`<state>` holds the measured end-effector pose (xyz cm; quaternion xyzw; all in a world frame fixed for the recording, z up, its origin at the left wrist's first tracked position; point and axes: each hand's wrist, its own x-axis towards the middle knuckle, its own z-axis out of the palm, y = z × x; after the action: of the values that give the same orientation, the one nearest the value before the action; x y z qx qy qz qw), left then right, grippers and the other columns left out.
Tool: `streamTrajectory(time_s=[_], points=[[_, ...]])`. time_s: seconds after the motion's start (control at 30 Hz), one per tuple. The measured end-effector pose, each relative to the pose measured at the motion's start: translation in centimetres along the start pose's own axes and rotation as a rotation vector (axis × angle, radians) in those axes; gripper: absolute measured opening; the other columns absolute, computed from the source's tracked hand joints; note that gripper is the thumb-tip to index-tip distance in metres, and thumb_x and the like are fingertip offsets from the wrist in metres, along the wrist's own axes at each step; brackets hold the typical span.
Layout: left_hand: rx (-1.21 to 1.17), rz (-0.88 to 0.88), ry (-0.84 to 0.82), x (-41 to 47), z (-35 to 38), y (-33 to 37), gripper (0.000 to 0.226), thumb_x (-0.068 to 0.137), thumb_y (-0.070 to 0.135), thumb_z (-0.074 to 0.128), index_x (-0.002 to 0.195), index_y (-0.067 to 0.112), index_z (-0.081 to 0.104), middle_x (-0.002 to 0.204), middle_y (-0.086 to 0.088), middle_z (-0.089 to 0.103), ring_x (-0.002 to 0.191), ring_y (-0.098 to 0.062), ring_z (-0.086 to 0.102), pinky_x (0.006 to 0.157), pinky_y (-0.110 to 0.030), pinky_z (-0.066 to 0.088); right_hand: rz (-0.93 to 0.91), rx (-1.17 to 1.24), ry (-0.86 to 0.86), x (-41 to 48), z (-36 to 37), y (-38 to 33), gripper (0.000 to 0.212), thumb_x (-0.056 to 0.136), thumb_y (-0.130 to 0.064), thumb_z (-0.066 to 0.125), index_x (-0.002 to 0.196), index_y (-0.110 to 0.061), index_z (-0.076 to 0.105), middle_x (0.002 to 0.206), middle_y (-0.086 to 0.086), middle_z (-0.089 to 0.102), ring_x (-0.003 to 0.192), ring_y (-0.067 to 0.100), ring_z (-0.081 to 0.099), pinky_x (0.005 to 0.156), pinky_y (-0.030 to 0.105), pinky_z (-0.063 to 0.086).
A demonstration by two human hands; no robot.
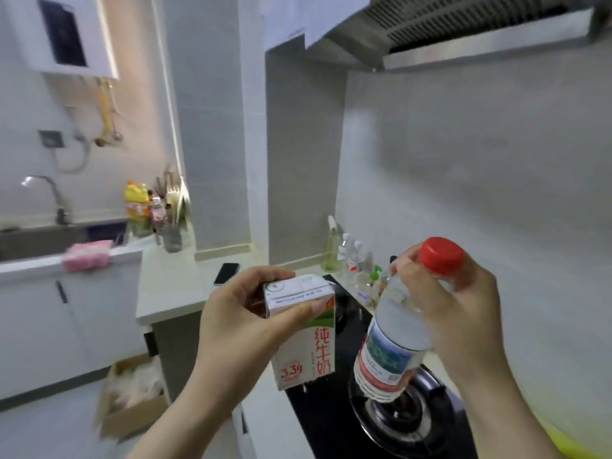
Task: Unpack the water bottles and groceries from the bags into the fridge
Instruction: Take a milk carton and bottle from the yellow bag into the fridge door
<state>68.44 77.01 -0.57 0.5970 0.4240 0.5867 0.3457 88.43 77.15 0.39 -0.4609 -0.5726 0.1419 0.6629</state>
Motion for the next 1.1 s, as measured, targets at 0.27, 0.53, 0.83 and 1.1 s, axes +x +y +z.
streamTrajectory(time_s=[0.27, 0.53, 0.83, 1.1], points=[[0.125, 0.007, 0.279, -2.7, -15.6, 1.7, 0.042, 0.054, 0.033, 0.083, 0.092, 0.023, 0.07, 0.085, 0.006, 0.075, 0.077, -0.014, 0.072, 0.062, -0.03, 0.059, -0.12, 0.212, -0.243, -1.9, 15.2, -6.5, 0.026, 0.074, -0.039, 0.064, 0.071, -0.013, 0.065, 0.069, 0.003, 0.066, 0.067, 0.011, 0.062, 0.062, 0.007, 0.043], [0.214, 0.035, 0.576, -8.1, -30.7, 4.1, 0.043, 0.046, 0.034, 0.082, 0.086, 0.022, 0.07, 0.081, 0.006, 0.075, 0.07, -0.011, 0.071, 0.052, -0.017, 0.051, -0.153, 0.428, -0.477, -7.9, 30.0, -14.6, 0.024, 0.074, -0.045, 0.064, 0.074, -0.021, 0.064, 0.072, -0.006, 0.067, 0.075, 0.006, 0.063, 0.071, 0.025, 0.042], [0.367, -0.009, 0.935, -15.0, -44.0, 5.6, 0.041, 0.051, 0.032, 0.086, 0.089, 0.024, 0.071, 0.083, 0.008, 0.075, 0.074, -0.009, 0.07, 0.057, -0.015, 0.051, -0.211, 0.638, -0.723, -14.9, 43.1, -23.5, 0.014, 0.073, -0.033, 0.064, 0.069, -0.02, 0.063, 0.064, -0.006, 0.064, 0.063, 0.003, 0.059, 0.065, 0.011, 0.045], [0.519, 0.001, 1.251, -19.8, -50.8, 7.4, 0.041, 0.049, 0.034, 0.085, 0.085, 0.024, 0.07, 0.082, 0.009, 0.075, 0.074, -0.008, 0.07, 0.062, -0.022, 0.052, -0.258, 0.847, -0.956, -20.1, 52.7, -29.5, 0.012, 0.075, -0.031, 0.066, 0.073, -0.019, 0.067, 0.07, -0.003, 0.066, 0.071, 0.013, 0.061, 0.075, 0.035, 0.05]])
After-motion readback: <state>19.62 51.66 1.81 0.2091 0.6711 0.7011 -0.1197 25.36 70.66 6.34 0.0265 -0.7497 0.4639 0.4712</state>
